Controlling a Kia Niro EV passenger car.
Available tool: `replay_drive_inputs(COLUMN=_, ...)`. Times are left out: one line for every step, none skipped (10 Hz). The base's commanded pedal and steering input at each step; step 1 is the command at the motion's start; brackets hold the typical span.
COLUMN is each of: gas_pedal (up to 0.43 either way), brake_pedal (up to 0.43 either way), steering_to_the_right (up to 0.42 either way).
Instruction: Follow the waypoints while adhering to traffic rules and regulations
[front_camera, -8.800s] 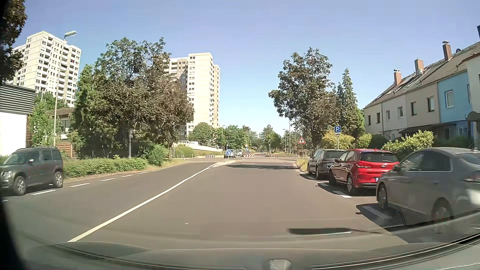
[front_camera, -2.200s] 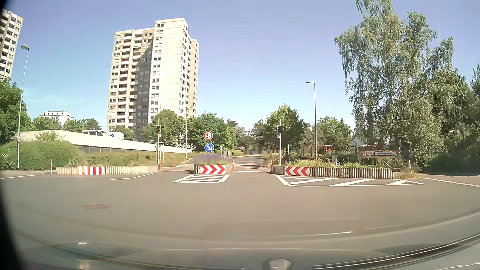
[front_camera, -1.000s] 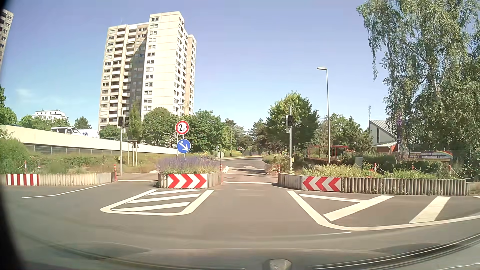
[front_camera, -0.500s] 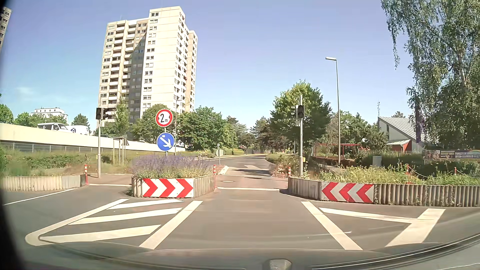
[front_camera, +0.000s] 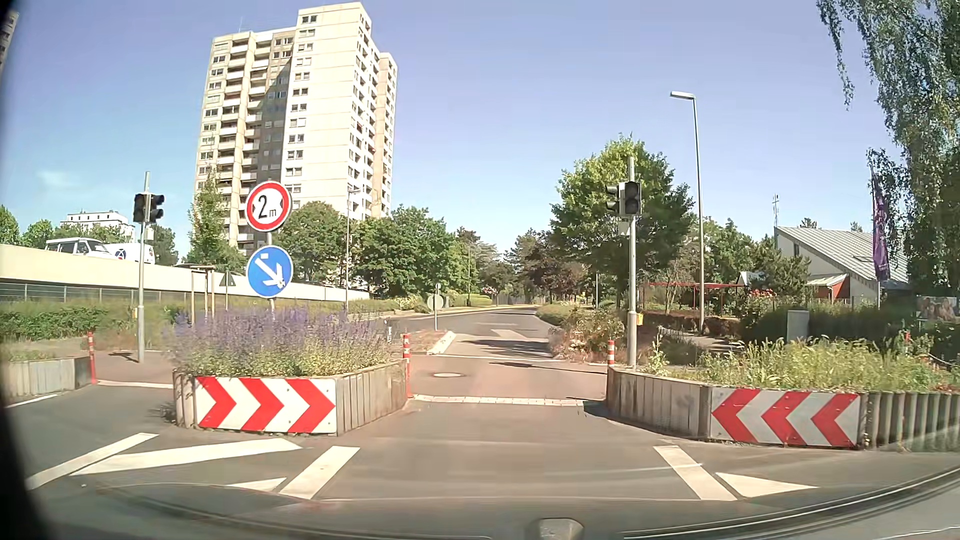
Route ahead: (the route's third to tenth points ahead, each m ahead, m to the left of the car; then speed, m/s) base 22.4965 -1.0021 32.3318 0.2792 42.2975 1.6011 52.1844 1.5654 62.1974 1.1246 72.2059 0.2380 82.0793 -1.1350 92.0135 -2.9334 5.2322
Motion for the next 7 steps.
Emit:
replay_drive_inputs(gas_pedal=0.000, brake_pedal=0.341, steering_to_the_right=-0.004)
replay_drive_inputs(gas_pedal=0.000, brake_pedal=0.360, steering_to_the_right=-0.004)
replay_drive_inputs(gas_pedal=0.000, brake_pedal=0.366, steering_to_the_right=-0.005)
replay_drive_inputs(gas_pedal=0.000, brake_pedal=0.372, steering_to_the_right=-0.007)
replay_drive_inputs(gas_pedal=0.000, brake_pedal=0.372, steering_to_the_right=-0.009)
replay_drive_inputs(gas_pedal=0.000, brake_pedal=0.378, steering_to_the_right=-0.011)
replay_drive_inputs(gas_pedal=0.000, brake_pedal=0.378, steering_to_the_right=-0.013)
